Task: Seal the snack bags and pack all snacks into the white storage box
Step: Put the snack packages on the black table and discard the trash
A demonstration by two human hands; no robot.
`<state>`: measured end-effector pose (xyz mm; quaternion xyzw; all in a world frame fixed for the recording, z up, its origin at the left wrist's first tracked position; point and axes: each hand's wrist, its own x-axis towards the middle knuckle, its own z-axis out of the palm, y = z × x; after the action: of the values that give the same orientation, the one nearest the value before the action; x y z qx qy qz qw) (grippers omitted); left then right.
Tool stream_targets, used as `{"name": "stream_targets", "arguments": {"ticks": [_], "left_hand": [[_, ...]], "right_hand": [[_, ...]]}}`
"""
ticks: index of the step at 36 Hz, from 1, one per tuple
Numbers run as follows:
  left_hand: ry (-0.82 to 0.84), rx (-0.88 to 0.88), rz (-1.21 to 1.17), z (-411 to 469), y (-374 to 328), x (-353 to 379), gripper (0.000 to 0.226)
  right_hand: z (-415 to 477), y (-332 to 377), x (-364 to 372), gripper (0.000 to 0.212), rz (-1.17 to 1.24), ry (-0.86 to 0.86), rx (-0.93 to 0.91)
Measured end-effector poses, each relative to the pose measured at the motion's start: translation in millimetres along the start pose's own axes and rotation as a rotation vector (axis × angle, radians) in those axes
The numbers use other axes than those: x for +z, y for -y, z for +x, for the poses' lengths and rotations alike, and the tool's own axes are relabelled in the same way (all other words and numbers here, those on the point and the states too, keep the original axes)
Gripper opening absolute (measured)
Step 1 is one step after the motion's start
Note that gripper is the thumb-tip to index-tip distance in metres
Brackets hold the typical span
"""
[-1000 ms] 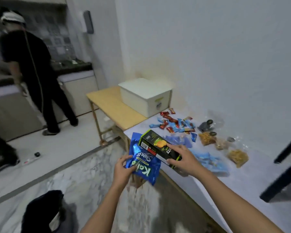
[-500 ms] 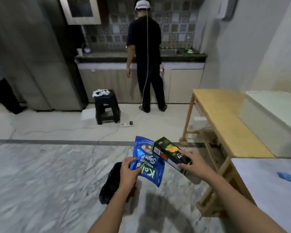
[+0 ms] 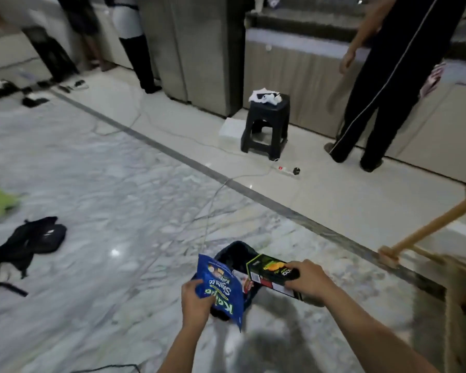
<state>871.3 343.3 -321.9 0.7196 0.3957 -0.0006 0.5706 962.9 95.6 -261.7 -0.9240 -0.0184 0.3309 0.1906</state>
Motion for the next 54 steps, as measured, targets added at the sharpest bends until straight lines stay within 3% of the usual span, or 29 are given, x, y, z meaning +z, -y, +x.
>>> {"name": "stream_targets", "arguments": {"ticks": [9,13,24,30,36,43,49,54], "left_hand": [[-0.064,-0.216,0.06,64,61,53,0.05],[-0.065,-0.302,0.024,98,92,77,0.041],[-0.107,-0.483,-0.103,157,141,115,0.055],[-0.116,-0.559,-0.242,170,153,120,0.04],[0.004,-0.511,-0.238,172,148,125,0.049],[0.115,-0.405,0.012,157,116,114,0.048],[0.163,-0.322,0.136,137,47,89,0.046],[0.194,-0.138,0.252,113,-38,72,0.044]], "right_hand": [[109,0,55,0.049,-0.093,0.121,0.029],[152,1,83,0.053,-0.085,0.141,0.059],[219,8,138,0.058,-0.116,0.12,0.1],[238,12,152,0.053,-0.114,0.087,0.083],[251,14,155,0.06,-0.031,0.087,0.033],[236,18,138,0.057,-0.037,0.119,-0.035],[195,34,84,0.054,0.01,0.108,-0.047],[150,54,13,0.047,0.051,0.027,-0.043]]}}
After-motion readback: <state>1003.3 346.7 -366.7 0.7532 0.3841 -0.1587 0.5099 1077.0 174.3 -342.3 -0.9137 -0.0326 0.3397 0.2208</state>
